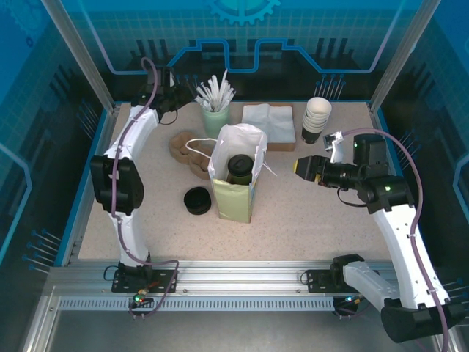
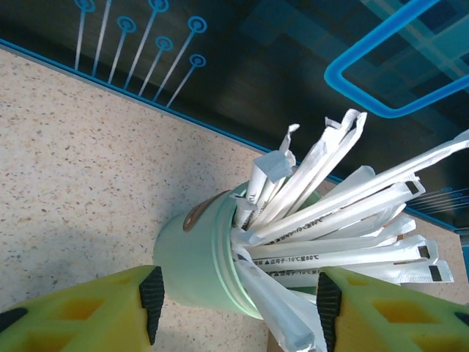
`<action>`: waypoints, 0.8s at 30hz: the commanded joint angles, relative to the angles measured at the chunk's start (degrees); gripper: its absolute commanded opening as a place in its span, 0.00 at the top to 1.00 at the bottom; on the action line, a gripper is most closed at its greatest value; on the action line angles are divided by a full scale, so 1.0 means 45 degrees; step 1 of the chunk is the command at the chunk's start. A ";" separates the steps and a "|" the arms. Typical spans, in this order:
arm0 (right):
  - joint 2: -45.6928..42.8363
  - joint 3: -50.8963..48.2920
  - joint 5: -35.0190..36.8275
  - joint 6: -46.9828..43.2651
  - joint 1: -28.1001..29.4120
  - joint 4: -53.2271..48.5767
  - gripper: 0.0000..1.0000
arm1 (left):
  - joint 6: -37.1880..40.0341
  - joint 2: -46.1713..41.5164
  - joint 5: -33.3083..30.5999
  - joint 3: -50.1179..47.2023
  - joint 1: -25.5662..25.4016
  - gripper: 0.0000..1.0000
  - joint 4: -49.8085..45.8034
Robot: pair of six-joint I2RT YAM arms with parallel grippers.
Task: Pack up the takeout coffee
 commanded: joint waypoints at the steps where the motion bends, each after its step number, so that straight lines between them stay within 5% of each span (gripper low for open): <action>1: 0.0151 -0.0062 0.0110 0.0040 -0.0062 0.0389 0.40 | 0.0460 0.0130 0.0136 0.0737 -0.0395 0.41 -0.0089; 18: 0.0730 -0.0082 0.0127 -0.0221 -0.0057 0.0555 0.40 | 0.0345 0.1354 -0.1018 0.1576 -0.0467 0.50 -0.0838; 24: 0.0874 -0.0121 0.0131 -0.0299 -0.0072 0.0575 0.40 | 0.0289 0.1611 -0.1054 0.1762 -0.0465 0.61 -0.0968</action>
